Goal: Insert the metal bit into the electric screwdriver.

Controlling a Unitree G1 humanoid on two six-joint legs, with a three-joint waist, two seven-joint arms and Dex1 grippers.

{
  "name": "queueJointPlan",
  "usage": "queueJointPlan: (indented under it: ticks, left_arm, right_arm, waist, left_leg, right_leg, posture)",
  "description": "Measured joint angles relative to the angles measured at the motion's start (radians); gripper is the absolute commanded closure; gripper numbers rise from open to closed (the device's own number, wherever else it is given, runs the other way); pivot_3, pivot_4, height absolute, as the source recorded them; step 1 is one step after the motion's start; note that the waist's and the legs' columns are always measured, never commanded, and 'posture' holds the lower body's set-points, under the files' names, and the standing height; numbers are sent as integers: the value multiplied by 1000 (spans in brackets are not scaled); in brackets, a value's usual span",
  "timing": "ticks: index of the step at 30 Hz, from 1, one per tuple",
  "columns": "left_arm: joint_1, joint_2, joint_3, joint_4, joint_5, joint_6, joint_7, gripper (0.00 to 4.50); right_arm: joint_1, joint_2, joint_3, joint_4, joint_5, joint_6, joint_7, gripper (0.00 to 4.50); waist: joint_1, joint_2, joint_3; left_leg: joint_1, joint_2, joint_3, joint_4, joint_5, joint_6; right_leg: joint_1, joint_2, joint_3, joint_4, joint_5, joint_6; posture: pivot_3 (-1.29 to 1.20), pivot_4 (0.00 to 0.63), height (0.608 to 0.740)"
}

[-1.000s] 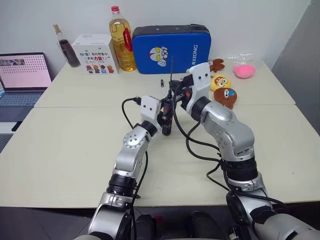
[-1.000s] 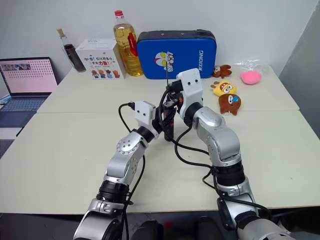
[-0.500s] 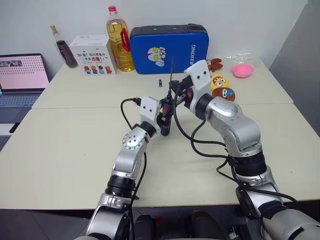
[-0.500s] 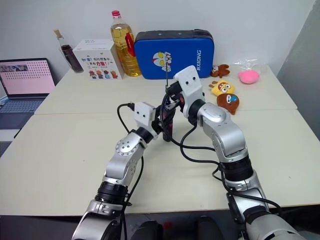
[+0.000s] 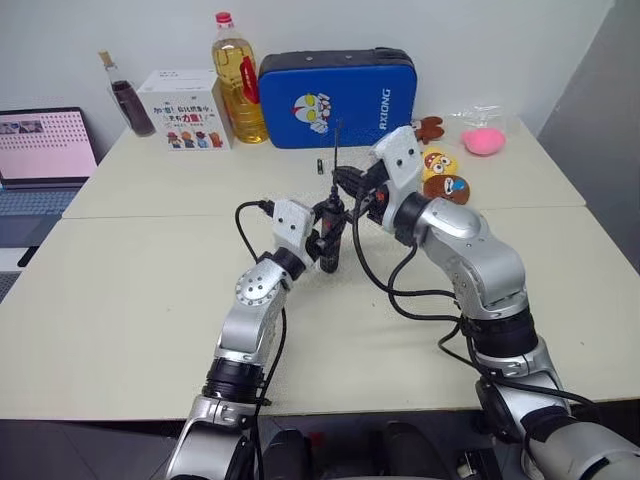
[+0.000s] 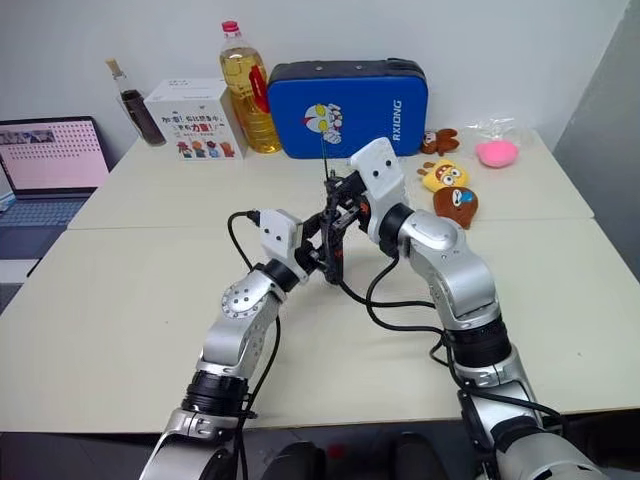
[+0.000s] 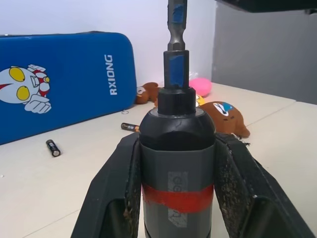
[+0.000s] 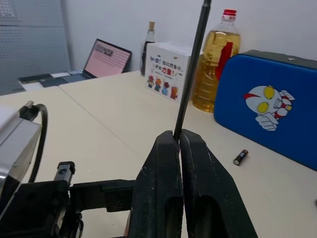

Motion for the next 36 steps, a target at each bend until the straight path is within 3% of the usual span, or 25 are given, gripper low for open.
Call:
queueJointPlan:
  ticks: [7, 21, 29, 36]
  left_arm:
    - [-4, 14, 2, 1, 2, -1, -14, 2854]
    - [-49, -67, -33, 26, 124, 45, 206, 2854]
    - [-49, -76, -40, 25, 136, 48, 224, 2854]
    - [-53, -66, -34, 19, 126, 47, 203, 2854]
  right_arm:
    - [4, -13, -17, 16, 23, -23, 37, 4443]
    - [-22, 169, -63, 45, -44, 54, -280, 4443]
    - [-28, 177, -68, 32, -43, 87, -299, 4443]
    - [11, 162, -58, 47, -8, 142, -237, 3106]
  waist:
    - [0, 0, 0]
    - [-6, 0, 0]
    - [-5, 0, 0]
    - [-5, -1, 4]
  left_leg:
    - [0, 0, -1, -1, 0, 0]
    - [2, 2, -1, -8, 0, 0]
    - [2, 1, -1, -10, 0, 0]
    - [-1, 1, 1, -10, 0, -1]
  right_leg:
    - [1, 0, 0, -3, 0, 0]
    - [-1, 1, 2, -3, 0, 0]
    - [-1, 1, 2, -5, 0, 0]
    - [-5, 1, 3, -4, 1, -1]
  posture:
    - [0, 150, 740]
    - [0, 150, 740]
    - [0, 150, 740]
    - [0, 150, 740]
